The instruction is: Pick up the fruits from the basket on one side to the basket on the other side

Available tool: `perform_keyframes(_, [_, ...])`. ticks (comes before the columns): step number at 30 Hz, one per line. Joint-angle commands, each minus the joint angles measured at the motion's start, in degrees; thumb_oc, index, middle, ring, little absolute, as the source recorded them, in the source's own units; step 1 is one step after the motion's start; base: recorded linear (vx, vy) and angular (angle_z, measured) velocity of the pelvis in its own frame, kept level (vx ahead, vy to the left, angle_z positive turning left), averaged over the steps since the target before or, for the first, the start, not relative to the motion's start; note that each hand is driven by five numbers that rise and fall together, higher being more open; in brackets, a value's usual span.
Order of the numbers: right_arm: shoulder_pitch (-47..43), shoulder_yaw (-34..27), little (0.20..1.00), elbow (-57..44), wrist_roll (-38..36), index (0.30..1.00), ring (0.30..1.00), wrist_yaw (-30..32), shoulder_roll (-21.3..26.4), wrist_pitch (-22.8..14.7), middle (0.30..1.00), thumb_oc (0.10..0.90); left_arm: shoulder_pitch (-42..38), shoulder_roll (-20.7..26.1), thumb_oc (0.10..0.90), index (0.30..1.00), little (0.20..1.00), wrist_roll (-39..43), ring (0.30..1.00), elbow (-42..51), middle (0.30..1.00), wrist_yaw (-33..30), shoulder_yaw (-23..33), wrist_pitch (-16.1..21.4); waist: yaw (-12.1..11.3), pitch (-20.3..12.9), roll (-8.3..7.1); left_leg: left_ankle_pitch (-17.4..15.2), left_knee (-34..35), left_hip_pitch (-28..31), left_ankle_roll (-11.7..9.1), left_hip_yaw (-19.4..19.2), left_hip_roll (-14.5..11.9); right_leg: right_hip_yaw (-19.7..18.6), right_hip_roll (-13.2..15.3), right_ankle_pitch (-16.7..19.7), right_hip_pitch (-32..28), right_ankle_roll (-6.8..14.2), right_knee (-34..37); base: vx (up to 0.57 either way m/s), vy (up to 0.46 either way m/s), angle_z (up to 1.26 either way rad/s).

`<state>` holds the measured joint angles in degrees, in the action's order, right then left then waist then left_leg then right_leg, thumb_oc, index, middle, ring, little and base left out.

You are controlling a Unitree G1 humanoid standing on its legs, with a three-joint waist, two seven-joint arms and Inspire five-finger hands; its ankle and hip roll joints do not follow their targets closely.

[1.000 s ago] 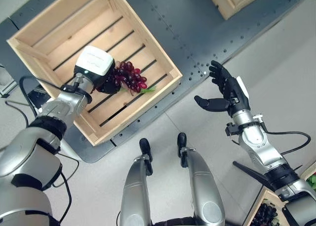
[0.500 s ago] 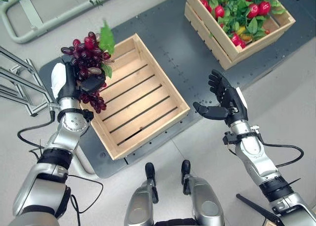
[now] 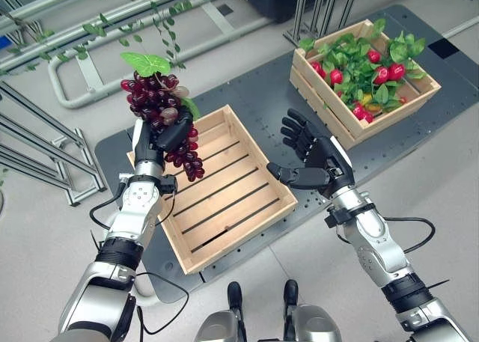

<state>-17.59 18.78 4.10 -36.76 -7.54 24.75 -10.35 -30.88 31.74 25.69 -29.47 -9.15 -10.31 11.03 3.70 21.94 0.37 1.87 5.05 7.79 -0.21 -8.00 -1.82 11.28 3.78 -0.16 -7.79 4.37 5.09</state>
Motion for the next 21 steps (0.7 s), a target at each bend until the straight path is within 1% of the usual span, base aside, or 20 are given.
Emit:
perform_keyframes(1, [2.1, 3.6, 0.9, -1.9, -4.6, 0.9, 0.9, -5.6, -1.6, -0.4, 0.9, 0.8, -1.7, -0.8, 0.4, 0.3, 0.3, 2.9, 0.3, 1.7, 0.3, 2.9, -2.1, 10.1, -0.5, -16.1, 1.24, -4.5, -0.1, -0.8, -1.8, 0.5, 1.2, -0.8, 1.1, -1.1, 1.2, -0.1, -0.1, -0.01, -0.064, 0.01])
perform_keyframes(2, [1.8, 4.0, 0.9, -2.0, -4.8, 0.9, 0.9, -5.8, -1.7, 0.0, 0.9, 0.8, -1.9, -0.9, 0.4, 0.3, 0.3, 2.9, 0.3, 1.9, 0.3, 3.2, -2.5, 10.1, -0.6, -16.3, 1.23, -4.5, -0.1, -0.9, -1.8, 0.6, 1.2, -0.8, 1.1, -1.1, 1.2, -0.1, -0.1, -0.02, -0.066, 0.01])
perform_keyframes(5, [-0.1, 5.7, 0.9, -1.9, -5.7, 0.9, 0.9, -5.8, -2.0, 1.8, 0.9, 0.8, -3.6, -1.2, 0.4, 0.3, 0.3, -0.4, 0.3, 2.9, 0.3, 3.9, -5.1, 10.5, -1.1, -17.0, 1.09, -4.6, -0.1, -1.4, -1.9, 1.3, 1.2, -0.3, 0.8, -1.4, 1.1, -0.2, -0.1, -0.03, -0.085, 0.03])
perform_keyframes(6, [-1.2, 6.3, 0.9, -2.0, -6.3, 0.9, 0.9, -5.8, -2.0, 3.3, 0.9, 0.8, -4.1, -1.0, 0.4, 0.3, 0.3, -1.2, 0.3, 3.1, 0.3, 5.0, -6.6, 11.0, -1.3, -17.3, 0.87, -4.7, -0.1, -1.3, -1.9, 1.6, 1.2, 0.0, 0.7, -1.6, 1.0, -0.3, -0.1, -0.02, -0.082, 0.06])
perform_keyframes(8, [-1.6, 6.8, 0.9, -2.0, -10.3, 0.9, 0.9, -7.3, -2.2, 5.4, 0.9, 0.8, -4.1, -0.9, 0.4, 0.3, 0.3, -1.3, 0.3, 3.9, 0.3, 5.5, -7.5, 11.0, -1.5, -17.5, 0.73, -4.6, -0.1, -1.1, -1.8, 1.4, 1.1, 0.1, 0.7, -1.6, 0.8, -0.4, -0.1, -0.01, -0.049, 0.06])
perform_keyframes(9, [-1.9, 7.1, 0.9, -1.9, -13.7, 0.9, 0.9, -8.3, -2.5, 7.0, 0.9, 0.8, -4.2, -0.9, 0.4, 0.3, 0.3, -1.3, 0.3, 4.1, 0.3, 6.0, -8.0, 11.2, -1.5, -17.6, 0.67, -4.7, -0.1, -0.9, -1.8, 1.2, 1.0, 0.2, 0.7, -1.7, 0.6, -0.4, -0.1, 0.02, -0.038, 0.05])
perform_keyframes(10, [-1.8, 7.5, 0.9, -0.9, -15.5, 0.9, 0.9, -9.7, -3.4, 7.6, 0.9, 0.8, -4.2, -1.1, 0.4, 0.3, 0.3, -1.2, 0.3, 4.1, 0.3, 7.0, -9.0, 12.1, -1.7, -17.9, 0.57, -4.8, -0.1, -0.5, -1.8, 1.0, 1.0, 0.3, 0.6, -1.8, 0.2, -0.5, -0.1, 0.02, -0.042, 0.04])
perform_keyframes(14, [-2.6, 8.3, 0.9, 0.7, -17.4, 0.9, 0.9, -8.9, -4.6, 8.8, 0.9, 0.8, -4.5, -1.9, 0.4, 0.3, 0.3, -0.1, 0.3, 4.9, 0.3, 8.2, -10.3, 12.7, -2.0, -18.3, 0.55, -5.0, -0.1, 0.1, -1.7, 1.0, 0.9, 0.3, 0.5, -2.1, -0.3, -0.7, -0.1, 0.02, -0.016, 0.0])
perform_keyframes(15, [-2.8, 8.5, 0.9, 2.0, -19.6, 0.9, 0.9, -9.1, -5.8, 9.7, 0.9, 0.8, -4.8, -2.7, 0.4, 0.3, 0.3, 1.5, 0.3, 4.8, 0.3, 9.7, -10.6, 13.6, -2.1, -18.5, 0.52, -5.3, -0.1, 0.4, -1.7, 1.1, 0.9, 0.3, 0.5, -2.2, -0.6, -0.7, -0.1, 0.04, -0.03, -0.01])
perform_keyframes(17, [-2.9, 8.6, 0.9, 3.4, -21.3, 0.9, 0.9, -9.4, -7.1, 9.7, 0.9, 0.8, -4.9, -3.9, 0.4, 0.3, 0.3, 2.1, 0.3, 5.6, 0.3, 10.8, -11.1, 13.8, -2.2, -18.8, 0.54, -5.5, -0.1, 0.8, -1.7, 1.0, 0.8, 0.4, 0.5, -2.4, -1.0, -0.7, -0.1, 0.04, -0.032, -0.01])
perform_keyframes(21, [-3.8, 8.2, 0.9, 3.7, -23.7, 0.9, 0.9, -7.9, -9.4, 9.7, 0.9, 0.8, -4.6, -5.5, 0.4, 0.3, 0.3, 2.1, 0.3, 7.9, 0.3, 11.8, -12.6, 13.1, -2.6, -19.0, 0.44, -5.9, -0.1, 1.3, -1.6, 1.4, 0.7, 0.3, 0.4, -2.6, -1.5, -0.7, -0.1, 0.0, 0.0, 0.0])
